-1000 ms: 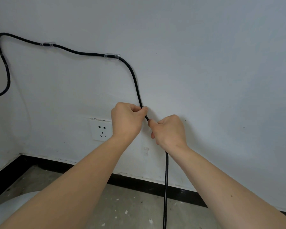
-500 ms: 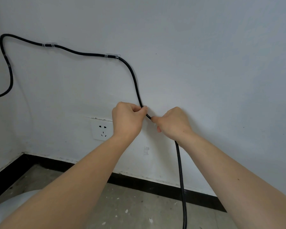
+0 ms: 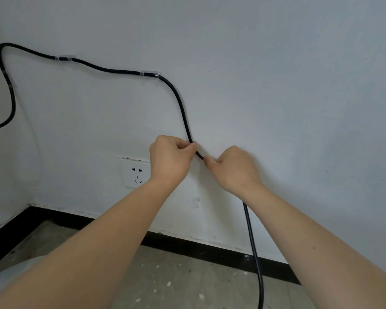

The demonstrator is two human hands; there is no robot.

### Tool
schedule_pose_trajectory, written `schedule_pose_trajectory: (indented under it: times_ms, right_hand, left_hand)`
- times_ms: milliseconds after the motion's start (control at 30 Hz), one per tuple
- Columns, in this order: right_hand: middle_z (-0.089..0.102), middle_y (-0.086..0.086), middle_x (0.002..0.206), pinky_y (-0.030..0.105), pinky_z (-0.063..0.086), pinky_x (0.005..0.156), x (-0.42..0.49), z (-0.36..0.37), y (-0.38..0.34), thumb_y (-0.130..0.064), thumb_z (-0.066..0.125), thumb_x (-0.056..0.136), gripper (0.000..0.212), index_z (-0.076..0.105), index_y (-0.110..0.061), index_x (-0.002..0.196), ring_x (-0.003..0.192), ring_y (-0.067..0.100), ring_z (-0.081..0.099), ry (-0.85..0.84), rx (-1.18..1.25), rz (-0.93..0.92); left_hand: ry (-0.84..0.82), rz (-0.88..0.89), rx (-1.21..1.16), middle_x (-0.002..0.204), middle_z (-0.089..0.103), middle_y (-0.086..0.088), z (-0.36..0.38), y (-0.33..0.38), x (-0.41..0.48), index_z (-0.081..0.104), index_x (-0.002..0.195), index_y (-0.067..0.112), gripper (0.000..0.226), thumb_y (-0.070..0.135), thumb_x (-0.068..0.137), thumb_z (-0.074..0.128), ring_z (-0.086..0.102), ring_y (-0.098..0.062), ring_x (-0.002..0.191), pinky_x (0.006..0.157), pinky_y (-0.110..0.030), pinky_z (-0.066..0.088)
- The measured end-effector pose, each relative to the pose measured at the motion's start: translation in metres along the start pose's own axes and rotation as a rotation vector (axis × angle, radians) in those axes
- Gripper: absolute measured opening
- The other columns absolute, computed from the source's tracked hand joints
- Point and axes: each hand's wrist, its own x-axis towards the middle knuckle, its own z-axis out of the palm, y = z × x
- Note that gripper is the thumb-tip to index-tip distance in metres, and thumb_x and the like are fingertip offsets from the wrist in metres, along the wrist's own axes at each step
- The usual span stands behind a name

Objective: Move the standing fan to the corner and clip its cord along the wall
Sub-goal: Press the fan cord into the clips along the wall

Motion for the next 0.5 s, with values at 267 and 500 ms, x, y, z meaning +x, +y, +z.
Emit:
schedule_pose_trajectory:
  times_ms: [267,500]
  right_hand:
    - [0.027,0.0,0.04,0.028,0.018,0.041,-0.009,0.021,0.006,-0.04,0.052,0.091,0.059,0.028,-0.016,0.043,0.039,0.02,0.029,0.065,0.129,0.0]
    - [0.024,-0.003,0.027,0.024,0.021,0.038,-0.015,0.041,0.005,-0.044,0.05,0.093,0.066,0.027,-0.015,0.038,0.029,0.014,0.026,0.081,0.265,0.02]
  left_hand:
    - [-0.142,-0.192,-0.201,0.078,0.073,-0.019,-0.009,-0.019,0.001,0.071,0.07,-0.002,0.016,0.012,0.077,0.067,0.069,-0.026,0.073,0.091,-0.047,0.054]
    - [-0.077,-0.086,-0.017,0.066,0.072,-0.018,-0.002,-0.011,0.006,0.073,0.064,0.0,0.023,0.021,0.075,0.073,0.07,-0.035,0.073,0.074,-0.045,0.06]
